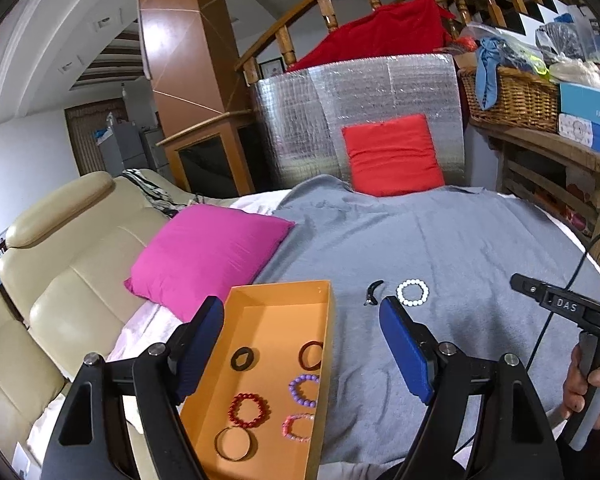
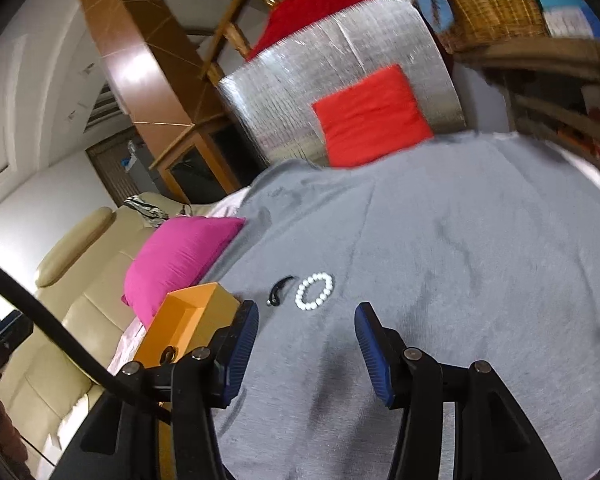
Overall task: Organize jewelry
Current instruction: 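Move both open tools back over the white bead bracelet and black band, then grasp the white bead bracelet with the right tool while the left tool grasps the black band, then lift both held items and carry them over the orange box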
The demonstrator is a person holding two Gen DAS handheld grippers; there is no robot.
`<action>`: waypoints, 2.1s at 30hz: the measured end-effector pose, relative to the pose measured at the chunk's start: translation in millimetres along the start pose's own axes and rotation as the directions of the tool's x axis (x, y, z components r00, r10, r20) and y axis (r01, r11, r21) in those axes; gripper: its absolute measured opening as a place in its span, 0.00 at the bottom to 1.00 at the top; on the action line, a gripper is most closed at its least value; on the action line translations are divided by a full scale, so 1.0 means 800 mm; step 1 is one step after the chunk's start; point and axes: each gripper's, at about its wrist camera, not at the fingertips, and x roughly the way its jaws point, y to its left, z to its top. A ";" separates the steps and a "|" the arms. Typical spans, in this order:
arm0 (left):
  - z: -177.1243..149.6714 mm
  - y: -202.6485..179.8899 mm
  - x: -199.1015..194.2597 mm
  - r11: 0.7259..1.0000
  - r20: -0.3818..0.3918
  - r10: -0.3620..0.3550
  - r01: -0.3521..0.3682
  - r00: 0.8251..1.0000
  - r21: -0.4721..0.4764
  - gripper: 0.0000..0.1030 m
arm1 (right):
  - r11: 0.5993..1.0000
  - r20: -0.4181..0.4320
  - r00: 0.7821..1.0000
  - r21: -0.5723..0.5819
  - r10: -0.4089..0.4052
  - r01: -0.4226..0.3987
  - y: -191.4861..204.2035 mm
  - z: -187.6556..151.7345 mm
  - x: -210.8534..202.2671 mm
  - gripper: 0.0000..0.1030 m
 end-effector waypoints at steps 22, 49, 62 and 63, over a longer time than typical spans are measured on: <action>0.008 -0.033 0.225 0.982 -0.302 -0.186 0.173 0.935 -0.069 0.78 | 0.986 -0.308 0.945 -0.154 -0.107 0.062 -0.012 0.024 0.244 0.51; -0.009 -0.141 0.417 0.971 -0.490 -0.235 0.222 0.840 -0.085 0.61 | 0.975 -0.299 0.942 -0.202 -0.149 0.090 -0.064 0.043 0.251 0.11; -0.024 -0.137 0.420 0.946 -0.465 -0.323 0.274 0.825 -0.172 0.08 | 0.983 -0.271 0.959 -0.181 -0.082 0.033 -0.052 0.051 0.243 0.11; -0.022 -0.134 0.409 0.942 -0.449 -0.334 0.282 0.829 -0.180 0.08 | 0.984 -0.261 0.963 -0.179 -0.066 0.019 -0.048 0.053 0.239 0.11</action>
